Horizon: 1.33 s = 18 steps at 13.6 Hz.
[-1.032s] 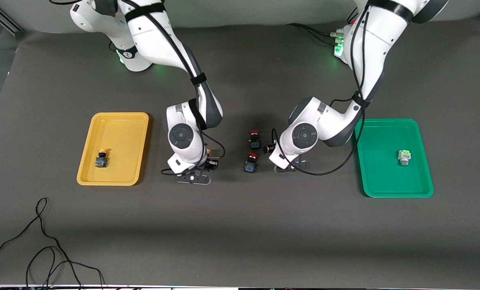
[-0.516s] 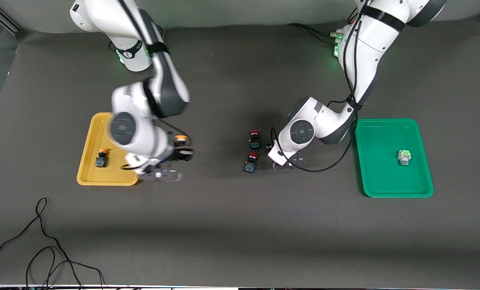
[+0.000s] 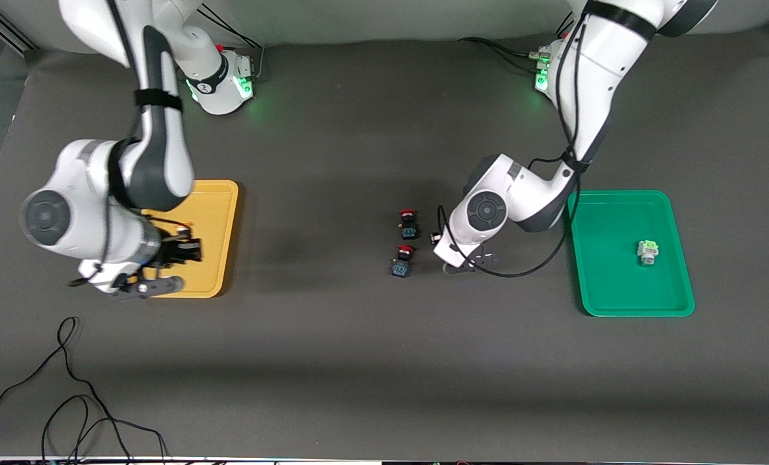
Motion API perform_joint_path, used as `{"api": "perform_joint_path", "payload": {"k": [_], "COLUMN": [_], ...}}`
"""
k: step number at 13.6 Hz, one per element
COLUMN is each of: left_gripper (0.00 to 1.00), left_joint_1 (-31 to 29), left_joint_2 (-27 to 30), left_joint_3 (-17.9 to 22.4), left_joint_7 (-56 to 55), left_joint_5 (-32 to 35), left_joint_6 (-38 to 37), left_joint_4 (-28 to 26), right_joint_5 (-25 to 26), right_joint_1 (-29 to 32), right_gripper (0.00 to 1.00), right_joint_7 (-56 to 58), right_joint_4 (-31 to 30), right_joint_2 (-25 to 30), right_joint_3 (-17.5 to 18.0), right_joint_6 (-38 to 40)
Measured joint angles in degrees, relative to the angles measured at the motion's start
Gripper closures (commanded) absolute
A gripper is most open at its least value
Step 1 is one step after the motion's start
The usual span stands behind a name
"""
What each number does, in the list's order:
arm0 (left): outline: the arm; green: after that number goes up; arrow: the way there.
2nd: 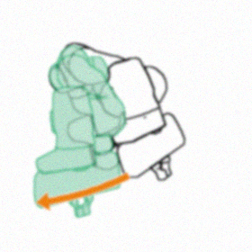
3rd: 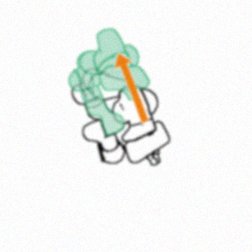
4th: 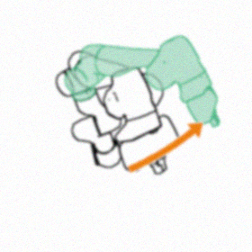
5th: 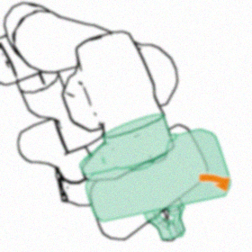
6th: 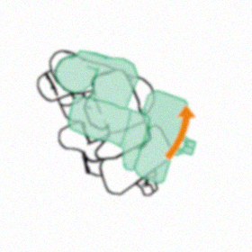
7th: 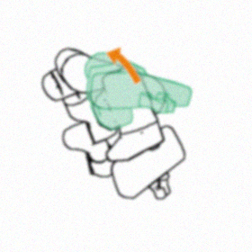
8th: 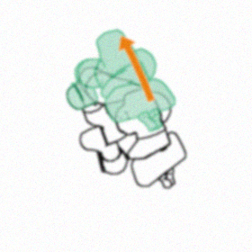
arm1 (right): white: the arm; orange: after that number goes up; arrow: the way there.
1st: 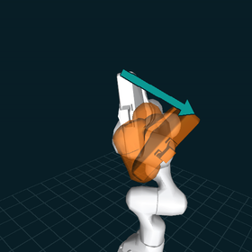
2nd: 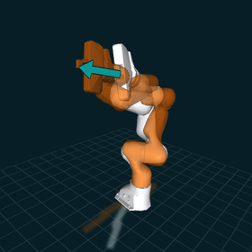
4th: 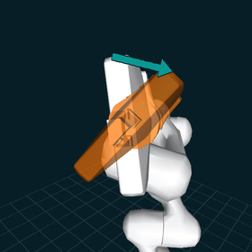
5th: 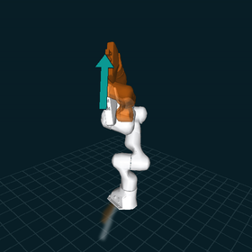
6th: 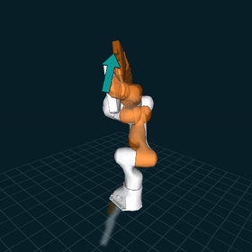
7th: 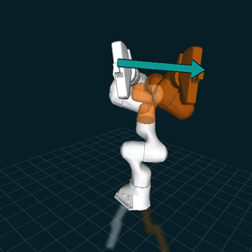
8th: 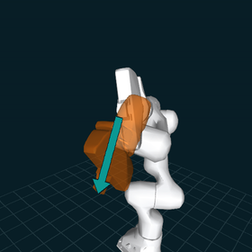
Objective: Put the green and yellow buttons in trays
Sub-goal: 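Place the blue button in the yellow tray while the left gripper places the orange button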
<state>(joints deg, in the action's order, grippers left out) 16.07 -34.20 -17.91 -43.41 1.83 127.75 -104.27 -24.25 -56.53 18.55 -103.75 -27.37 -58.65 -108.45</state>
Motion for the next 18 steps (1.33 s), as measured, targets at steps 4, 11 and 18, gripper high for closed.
{"api": "perform_joint_path", "payload": {"k": [4, 11, 18], "left_gripper": [1.00, 1.00, 1.00], "left_joint_1": [-8.9, -24.6, -34.1], "left_joint_2": [9.1, 13.8, 12.7], "left_joint_3": [0.3, 0.9, 1.1], "left_joint_7": [12.5, 38.1, 50.3], "left_joint_5": [0.1, 3.1, 4.6], "left_joint_6": [-15.6, -22.2, -1.4], "left_joint_4": [1.3, -0.8, -14.8], "right_joint_5": [-3.9, -25.0, -26.1], "right_joint_1": [0.0, -0.2, -0.5], "right_gripper": [0.74, 0.47, 0.00], "right_joint_7": [5.5, 21.9, 22.0], "right_joint_4": [-14.9, -21.6, -19.0], "right_joint_2": [0.1, -9.9, -11.1], "right_joint_3": [0.7, 3.0, 2.6], "right_joint_6": [-17.5, -25.0, -24.8]}}
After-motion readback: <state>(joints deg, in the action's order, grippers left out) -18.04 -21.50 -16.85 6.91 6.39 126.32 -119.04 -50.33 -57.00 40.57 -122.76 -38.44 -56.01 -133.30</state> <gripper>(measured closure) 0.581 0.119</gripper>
